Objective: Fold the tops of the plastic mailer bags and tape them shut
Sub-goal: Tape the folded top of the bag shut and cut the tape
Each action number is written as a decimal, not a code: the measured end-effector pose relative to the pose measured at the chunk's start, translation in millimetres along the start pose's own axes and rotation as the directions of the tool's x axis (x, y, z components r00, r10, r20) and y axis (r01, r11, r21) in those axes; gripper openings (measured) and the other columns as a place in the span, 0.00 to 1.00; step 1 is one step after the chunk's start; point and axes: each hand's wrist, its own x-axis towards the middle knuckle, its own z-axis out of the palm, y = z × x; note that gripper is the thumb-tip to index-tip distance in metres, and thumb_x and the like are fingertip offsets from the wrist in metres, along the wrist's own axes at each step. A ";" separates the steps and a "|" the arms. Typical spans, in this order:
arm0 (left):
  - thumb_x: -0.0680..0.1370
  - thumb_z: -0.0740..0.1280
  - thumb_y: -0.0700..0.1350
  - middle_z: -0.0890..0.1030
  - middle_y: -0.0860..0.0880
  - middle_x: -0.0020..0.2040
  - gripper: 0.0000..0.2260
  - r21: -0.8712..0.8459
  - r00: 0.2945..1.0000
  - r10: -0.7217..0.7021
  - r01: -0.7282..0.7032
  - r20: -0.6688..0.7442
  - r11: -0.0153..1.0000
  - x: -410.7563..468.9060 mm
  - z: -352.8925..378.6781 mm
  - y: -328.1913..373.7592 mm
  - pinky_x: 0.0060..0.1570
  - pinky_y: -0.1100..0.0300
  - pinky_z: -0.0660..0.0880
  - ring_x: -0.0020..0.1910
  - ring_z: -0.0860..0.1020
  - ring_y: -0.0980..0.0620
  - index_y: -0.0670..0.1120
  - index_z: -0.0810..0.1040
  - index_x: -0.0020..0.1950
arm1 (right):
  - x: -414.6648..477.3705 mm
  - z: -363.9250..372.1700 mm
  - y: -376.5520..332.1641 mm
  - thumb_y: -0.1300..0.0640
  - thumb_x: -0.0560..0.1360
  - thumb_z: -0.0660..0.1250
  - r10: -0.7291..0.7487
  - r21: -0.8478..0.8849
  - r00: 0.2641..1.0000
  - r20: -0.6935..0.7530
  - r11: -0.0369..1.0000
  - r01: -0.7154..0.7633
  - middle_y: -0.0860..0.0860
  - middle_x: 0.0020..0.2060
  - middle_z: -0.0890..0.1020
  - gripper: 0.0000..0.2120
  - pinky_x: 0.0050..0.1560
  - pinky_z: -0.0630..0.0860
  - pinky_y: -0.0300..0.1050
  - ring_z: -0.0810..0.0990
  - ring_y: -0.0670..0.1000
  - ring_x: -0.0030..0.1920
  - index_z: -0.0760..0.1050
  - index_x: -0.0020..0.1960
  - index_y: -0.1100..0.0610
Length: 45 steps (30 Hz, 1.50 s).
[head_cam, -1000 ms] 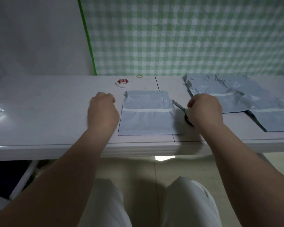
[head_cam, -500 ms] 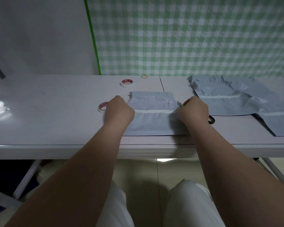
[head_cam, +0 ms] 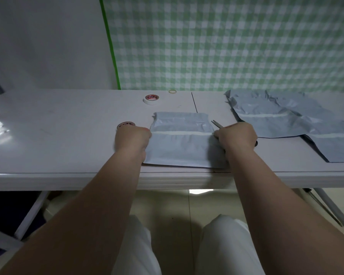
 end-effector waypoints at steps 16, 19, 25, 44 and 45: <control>0.66 0.68 0.30 0.77 0.40 0.42 0.10 -0.078 0.996 -0.072 0.076 0.052 0.994 -44.9 -32.8 -23.8 0.46 0.46 0.77 0.41 0.78 0.45 0.41 0.77 0.44 | -39.2 -21.4 35.1 0.60 0.70 0.70 0.091 0.171 0.990 0.111 0.979 -0.110 0.53 0.34 0.76 0.07 0.28 0.69 0.39 0.76 0.54 0.36 0.74 0.45 0.58; 0.70 0.66 0.28 0.75 0.41 0.43 0.10 -0.113 0.992 -0.106 0.114 0.074 0.987 -49.2 -38.8 -26.7 0.43 0.49 0.77 0.40 0.75 0.46 0.41 0.75 0.46 | -44.4 -21.9 35.8 0.62 0.70 0.70 0.109 0.211 0.977 0.184 0.966 -0.147 0.55 0.34 0.78 0.07 0.42 0.77 0.47 0.78 0.56 0.37 0.76 0.46 0.61; 0.74 0.64 0.29 0.78 0.41 0.39 0.05 -0.092 0.965 -0.186 0.205 0.185 0.974 -58.0 -47.7 -20.5 0.25 0.62 0.77 0.33 0.78 0.48 0.37 0.74 0.41 | -45.7 -28.3 38.4 0.65 0.70 0.63 0.080 0.240 0.956 0.282 0.959 -0.151 0.57 0.33 0.76 0.05 0.40 0.75 0.47 0.76 0.56 0.35 0.75 0.44 0.62; 0.73 0.61 0.26 0.83 0.45 0.53 0.21 -0.197 0.770 -0.020 0.188 0.638 0.962 -62.7 15.1 25.7 0.37 0.60 0.81 0.47 0.83 0.47 0.45 0.78 0.60 | -2.4 -75.4 12.0 0.70 0.75 0.60 -0.222 0.533 0.749 0.625 0.822 -0.200 0.50 0.51 0.79 0.23 0.35 0.78 0.37 0.82 0.49 0.41 0.73 0.65 0.51; 0.73 0.61 0.26 0.81 0.45 0.57 0.22 -0.199 0.761 0.008 0.159 0.649 0.967 -62.8 28.6 29.6 0.39 0.60 0.81 0.49 0.82 0.47 0.45 0.77 0.62 | 7.0 -84.0 14.1 0.70 0.75 0.60 -0.231 0.536 0.776 0.587 0.829 -0.159 0.51 0.54 0.79 0.22 0.37 0.79 0.39 0.82 0.51 0.43 0.75 0.62 0.50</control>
